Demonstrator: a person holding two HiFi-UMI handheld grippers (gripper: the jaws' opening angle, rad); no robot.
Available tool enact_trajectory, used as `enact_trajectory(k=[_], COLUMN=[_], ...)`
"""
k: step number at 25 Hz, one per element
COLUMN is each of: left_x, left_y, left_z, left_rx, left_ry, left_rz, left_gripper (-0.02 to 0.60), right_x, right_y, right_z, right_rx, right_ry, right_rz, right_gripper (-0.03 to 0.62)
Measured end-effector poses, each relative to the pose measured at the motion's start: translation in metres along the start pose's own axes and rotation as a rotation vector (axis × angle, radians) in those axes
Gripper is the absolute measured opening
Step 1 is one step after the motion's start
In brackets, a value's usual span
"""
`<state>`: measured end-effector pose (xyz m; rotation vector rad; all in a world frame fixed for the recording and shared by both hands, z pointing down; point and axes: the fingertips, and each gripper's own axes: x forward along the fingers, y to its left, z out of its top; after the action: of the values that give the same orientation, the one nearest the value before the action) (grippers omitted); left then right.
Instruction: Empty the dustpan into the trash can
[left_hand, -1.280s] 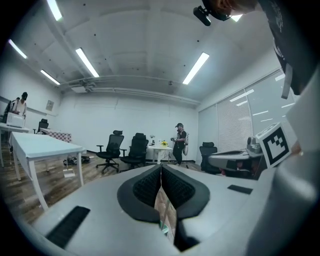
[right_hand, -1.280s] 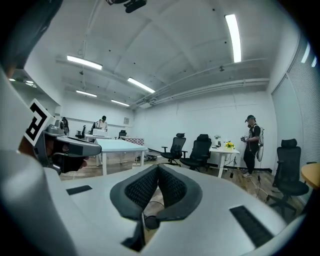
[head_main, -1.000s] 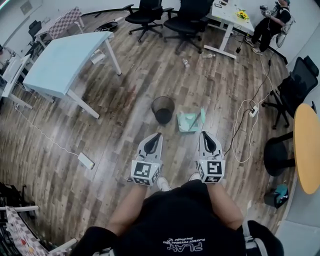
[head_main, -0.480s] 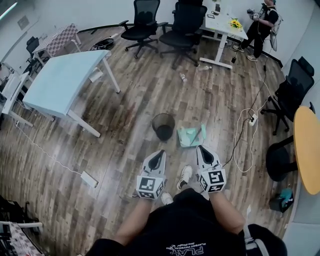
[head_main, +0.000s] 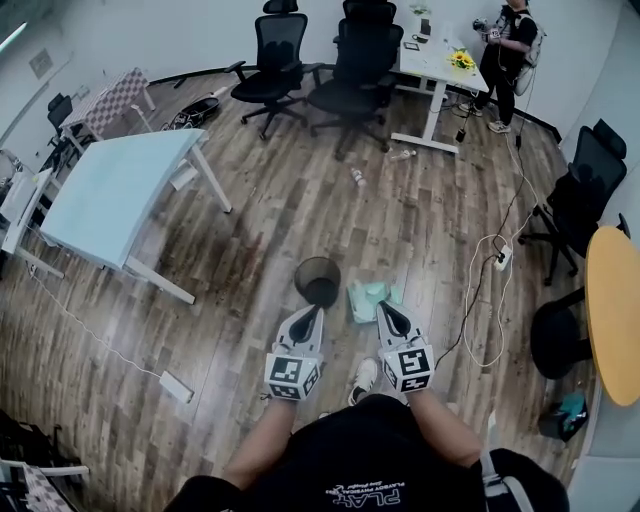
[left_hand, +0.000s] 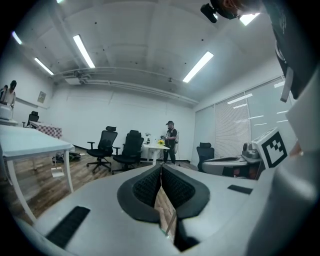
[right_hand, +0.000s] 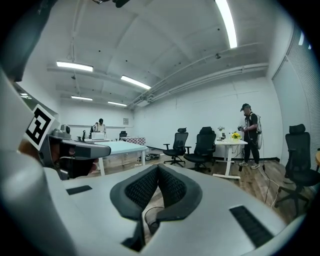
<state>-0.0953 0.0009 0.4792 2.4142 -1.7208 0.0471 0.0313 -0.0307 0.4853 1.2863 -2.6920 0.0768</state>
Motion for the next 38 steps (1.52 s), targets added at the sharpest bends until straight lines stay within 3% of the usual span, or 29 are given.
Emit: enact_trajectory(k=[8, 15, 22, 32, 38], left_x=[0.079, 0.121, 0.148, 0.185, 0.207], left_y=[-0.007, -0.010, -0.012, -0.002, 0.006], left_z=[0.014, 0.018, 0.019, 0.007, 0.007], left_rx=[0.026, 0.041, 0.049, 0.051, 0.077], left_ry=[0.027, 0.056, 0.081, 0.113, 0.131], left_rz=[-0.036, -0.023, -0.031, -0.081, -0.148], left_gripper=[0.023, 0.023, 0.023, 0.023, 0.023], right_x=[0.033, 0.047, 0.057, 0.076, 0.091], right_y=[-0.066, -0.113, -0.151, -0.174, -0.185], right_z=[0.013, 0.022, 0.011, -0.010, -0.029], right_rx=[-0.002, 0.024, 0.038, 0.033, 0.033], right_ry=[-0.016, -0.044, -0.036, 0.020, 0.077], right_rz=[-0.025, -0.035, -0.119, -0.163, -0.216], right_gripper=[0.025, 0.025, 0.025, 0.025, 0.025])
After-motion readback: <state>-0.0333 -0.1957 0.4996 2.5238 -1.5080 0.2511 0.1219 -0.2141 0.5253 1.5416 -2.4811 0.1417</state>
